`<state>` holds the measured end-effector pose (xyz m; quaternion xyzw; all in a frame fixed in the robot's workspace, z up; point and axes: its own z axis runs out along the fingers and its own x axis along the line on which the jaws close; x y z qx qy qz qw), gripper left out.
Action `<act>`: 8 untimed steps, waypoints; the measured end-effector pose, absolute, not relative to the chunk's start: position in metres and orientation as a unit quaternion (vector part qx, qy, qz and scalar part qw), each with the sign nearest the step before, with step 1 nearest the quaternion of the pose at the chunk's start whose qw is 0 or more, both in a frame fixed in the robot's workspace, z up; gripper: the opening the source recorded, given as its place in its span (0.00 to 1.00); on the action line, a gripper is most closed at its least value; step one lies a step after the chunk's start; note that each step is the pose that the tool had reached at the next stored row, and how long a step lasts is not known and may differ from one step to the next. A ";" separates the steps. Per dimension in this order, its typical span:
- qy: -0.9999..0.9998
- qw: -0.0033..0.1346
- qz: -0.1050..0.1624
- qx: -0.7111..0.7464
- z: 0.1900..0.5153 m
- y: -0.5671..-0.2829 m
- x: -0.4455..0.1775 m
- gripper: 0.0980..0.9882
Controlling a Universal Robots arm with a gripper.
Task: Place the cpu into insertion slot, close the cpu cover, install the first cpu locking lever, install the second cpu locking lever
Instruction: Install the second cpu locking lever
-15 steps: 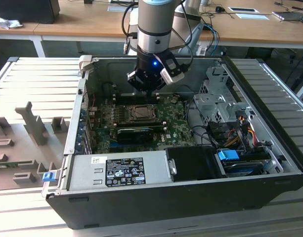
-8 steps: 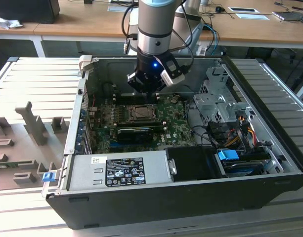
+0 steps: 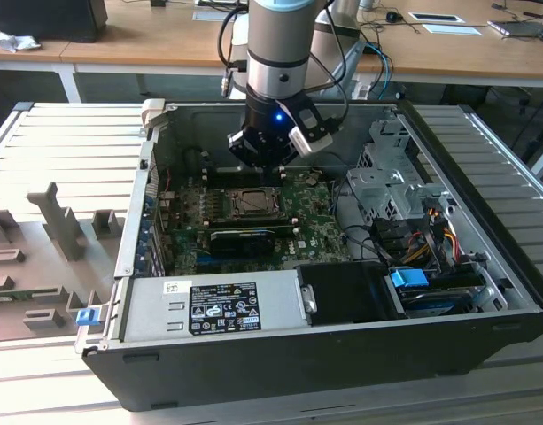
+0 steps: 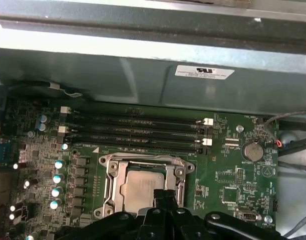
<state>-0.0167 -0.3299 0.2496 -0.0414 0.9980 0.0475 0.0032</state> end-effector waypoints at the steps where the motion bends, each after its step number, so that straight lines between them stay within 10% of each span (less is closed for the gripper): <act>1: 0.998 0.003 0.047 -0.041 0.250 -0.331 -0.017 0.01; 8: 0.998 0.003 0.047 -0.041 0.250 -0.341 -0.017 0.01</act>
